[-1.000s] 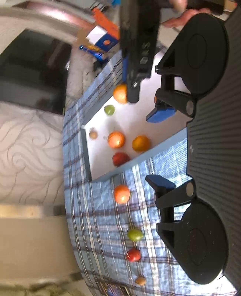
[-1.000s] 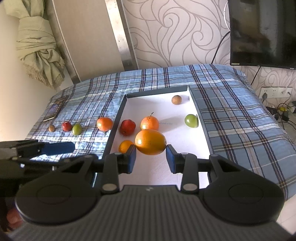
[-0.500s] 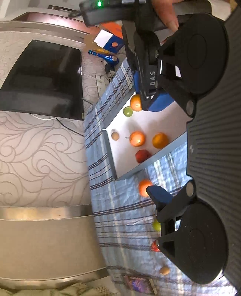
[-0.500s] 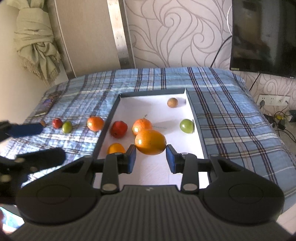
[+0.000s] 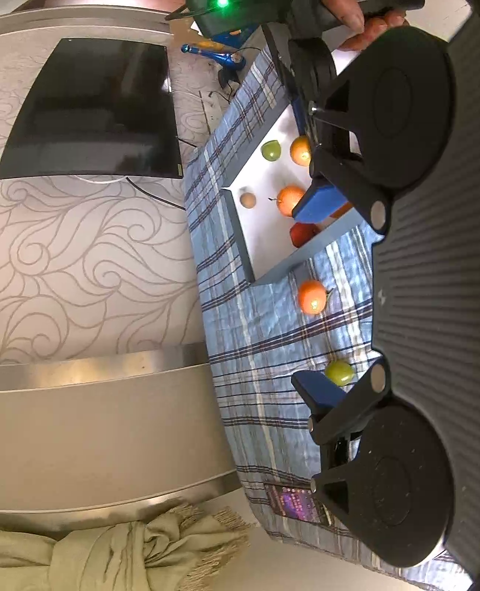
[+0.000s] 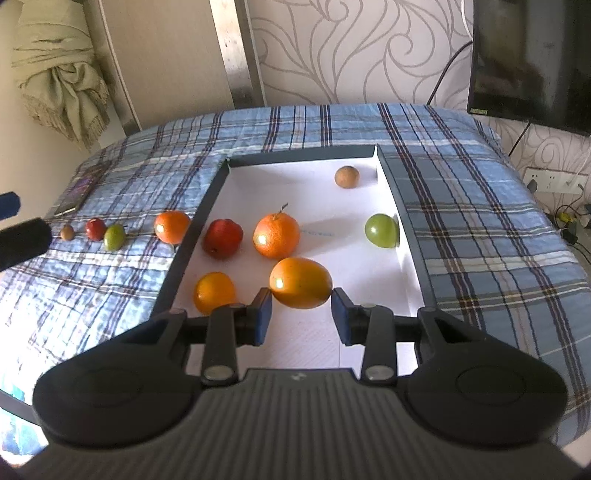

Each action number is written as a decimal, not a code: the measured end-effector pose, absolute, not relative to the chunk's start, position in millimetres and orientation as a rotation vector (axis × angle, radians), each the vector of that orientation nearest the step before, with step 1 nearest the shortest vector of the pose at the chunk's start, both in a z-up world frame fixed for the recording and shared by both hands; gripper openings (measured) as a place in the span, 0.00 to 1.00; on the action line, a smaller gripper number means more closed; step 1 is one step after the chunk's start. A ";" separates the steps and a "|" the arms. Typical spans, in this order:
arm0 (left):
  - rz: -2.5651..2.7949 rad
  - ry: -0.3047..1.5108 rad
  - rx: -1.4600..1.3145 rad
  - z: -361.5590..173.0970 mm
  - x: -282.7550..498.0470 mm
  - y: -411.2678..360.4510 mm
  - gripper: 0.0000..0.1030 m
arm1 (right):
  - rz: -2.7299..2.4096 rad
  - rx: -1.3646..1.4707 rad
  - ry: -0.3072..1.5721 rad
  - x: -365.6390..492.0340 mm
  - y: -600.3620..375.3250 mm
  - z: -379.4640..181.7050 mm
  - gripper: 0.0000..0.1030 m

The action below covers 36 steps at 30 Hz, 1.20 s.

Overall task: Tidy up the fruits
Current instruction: 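Lower the orange into the tray and open the right gripper, then move the left tool toward the brown kiwi while the right moves toward a lime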

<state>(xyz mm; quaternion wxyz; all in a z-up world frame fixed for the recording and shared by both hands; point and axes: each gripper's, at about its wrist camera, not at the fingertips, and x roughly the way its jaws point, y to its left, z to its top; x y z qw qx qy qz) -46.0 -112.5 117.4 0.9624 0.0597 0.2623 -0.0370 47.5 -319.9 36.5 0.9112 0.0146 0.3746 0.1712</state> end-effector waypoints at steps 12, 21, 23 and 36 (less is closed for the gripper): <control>-0.101 0.527 0.107 118.7 -46.7 -103.7 0.87 | 0.316 -0.018 0.748 50.7 -311.7 38.1 0.37; -0.119 0.514 0.123 119.5 -46.8 -92.8 0.87 | 0.297 0.003 0.686 35.1 -309.7 57.5 0.37; -0.117 0.517 0.117 119.6 -45.5 -87.2 0.87 | 0.293 0.004 0.668 30.1 -308.5 64.0 0.37; -0.069 0.514 0.080 110.9 -47.1 -38.4 0.87 | 0.378 -0.005 0.604 5.3 -273.0 105.3 0.37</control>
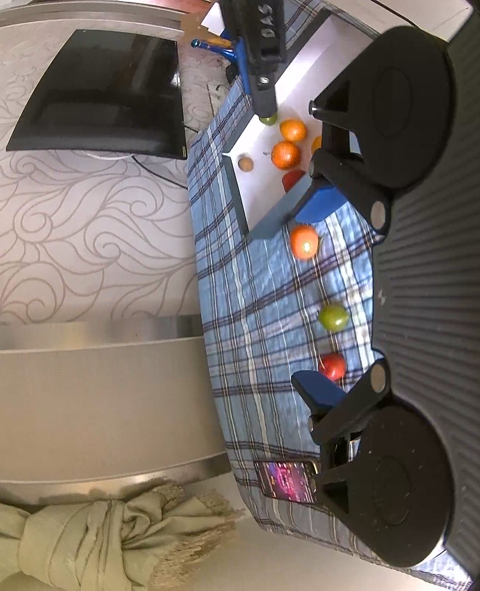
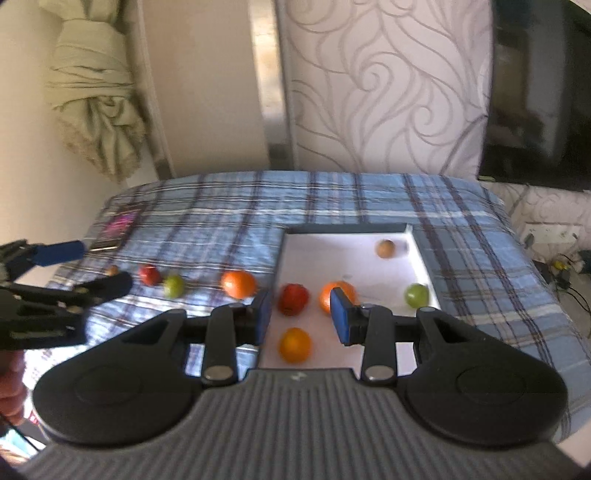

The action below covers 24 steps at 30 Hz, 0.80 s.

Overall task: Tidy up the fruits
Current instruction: 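Move the left tool toward the brown kiwi while the right moves toward a lime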

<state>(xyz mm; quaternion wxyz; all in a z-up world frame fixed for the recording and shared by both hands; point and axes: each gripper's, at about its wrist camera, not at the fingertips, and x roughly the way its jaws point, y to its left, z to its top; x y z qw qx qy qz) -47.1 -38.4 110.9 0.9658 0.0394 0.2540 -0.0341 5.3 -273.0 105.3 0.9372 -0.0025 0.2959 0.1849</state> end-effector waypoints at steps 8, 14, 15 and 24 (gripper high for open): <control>-0.025 0.532 0.070 101.1 -47.8 -6.2 0.87 | 0.493 -0.035 0.574 2.3 -227.5 127.8 0.37; 0.009 0.564 0.061 89.9 -46.9 19.6 0.87 | 0.549 -0.074 0.584 3.8 -192.4 128.3 0.37; 0.011 0.569 0.061 88.4 -46.6 23.4 0.87 | 0.557 -0.084 0.586 4.2 -186.3 127.8 0.37; 0.018 0.594 0.059 77.1 -35.2 44.8 0.87 | 0.578 -0.123 0.613 11.0 -149.9 113.8 0.37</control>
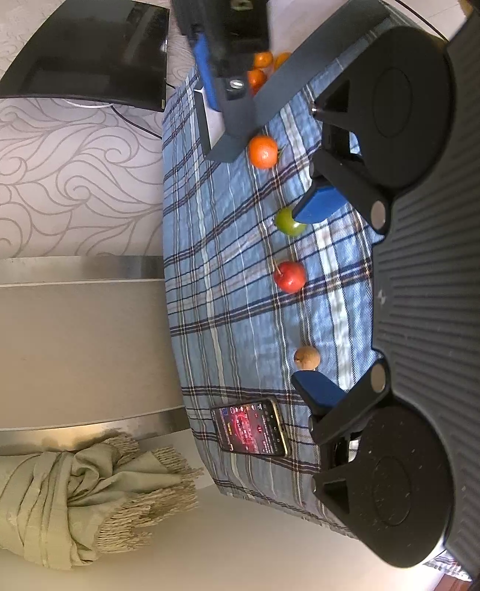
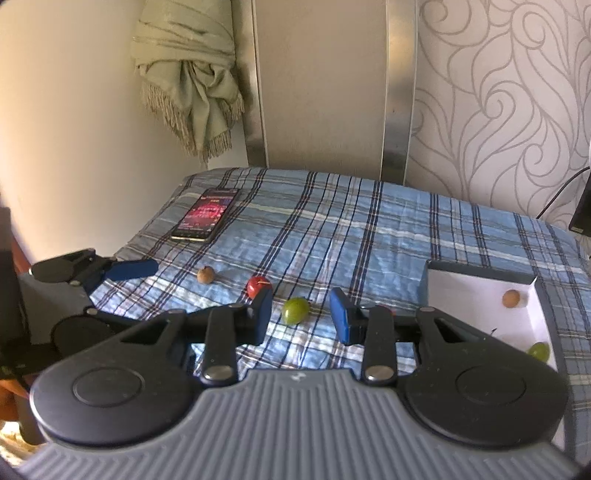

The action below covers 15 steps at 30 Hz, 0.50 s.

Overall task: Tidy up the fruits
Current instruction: 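Move the left tool toward the brown kiwi while the right moves toward a lime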

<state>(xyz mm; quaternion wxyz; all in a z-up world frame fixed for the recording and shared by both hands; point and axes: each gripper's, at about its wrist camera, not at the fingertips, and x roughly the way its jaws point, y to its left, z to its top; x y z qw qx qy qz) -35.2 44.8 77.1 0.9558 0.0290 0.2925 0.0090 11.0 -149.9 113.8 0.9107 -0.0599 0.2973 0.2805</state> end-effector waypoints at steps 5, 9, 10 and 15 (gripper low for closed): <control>0.024 0.600 0.053 73.6 -23.7 53.9 0.87 | 0.550 -0.113 0.653 16.3 -143.2 101.3 0.37; 0.028 0.605 0.058 70.8 -14.5 59.1 0.87 | 0.513 -0.095 0.655 22.4 -143.0 96.5 0.37; 0.029 0.602 0.062 70.7 -14.1 59.8 0.87 | 0.503 -0.090 0.656 23.6 -143.5 94.9 0.37; 0.030 0.604 0.077 65.7 -7.6 67.0 0.87 | 0.470 -0.062 0.674 29.1 -145.2 85.3 0.37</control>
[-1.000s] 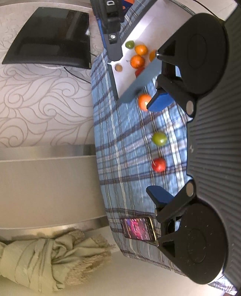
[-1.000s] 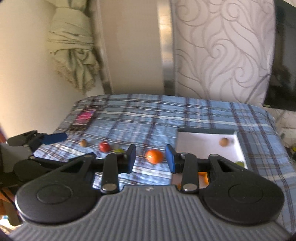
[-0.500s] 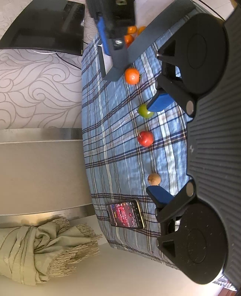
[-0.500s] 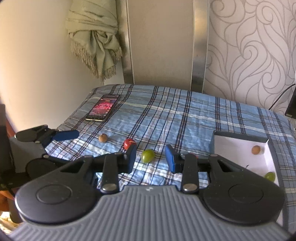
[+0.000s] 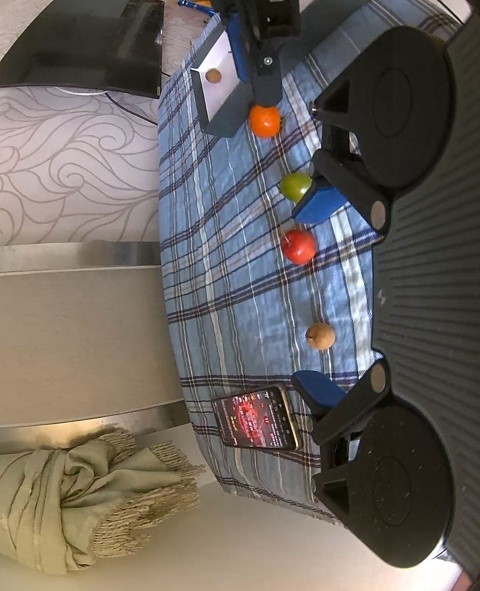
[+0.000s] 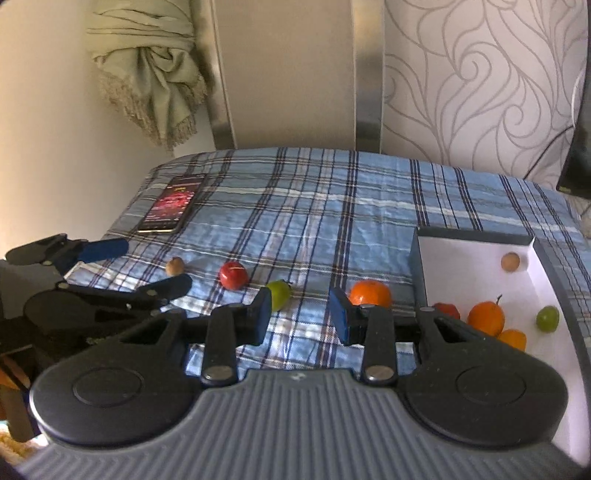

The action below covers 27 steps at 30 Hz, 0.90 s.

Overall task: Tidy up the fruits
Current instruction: 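Move the left tool toward the brown kiwi while the right moves toward a lime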

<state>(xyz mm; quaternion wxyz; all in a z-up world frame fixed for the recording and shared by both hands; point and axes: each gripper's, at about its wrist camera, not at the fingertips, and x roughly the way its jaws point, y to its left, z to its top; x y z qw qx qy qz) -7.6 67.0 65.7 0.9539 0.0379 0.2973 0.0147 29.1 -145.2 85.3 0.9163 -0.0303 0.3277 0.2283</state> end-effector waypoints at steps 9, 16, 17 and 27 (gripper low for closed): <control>0.045 0.638 0.067 50.1 3.9 83.8 0.86 | 0.427 -0.031 0.703 31.1 -144.7 72.2 0.37; 0.042 0.657 0.059 41.3 10.8 91.8 0.81 | 0.406 -0.025 0.710 30.1 -142.9 65.0 0.37; 0.042 0.660 0.061 40.3 11.8 92.5 0.81 | 0.403 -0.021 0.714 30.4 -142.7 63.3 0.37; 0.036 0.709 0.059 25.4 26.9 102.8 0.73 | 0.406 -0.034 0.737 45.0 -122.8 50.3 0.37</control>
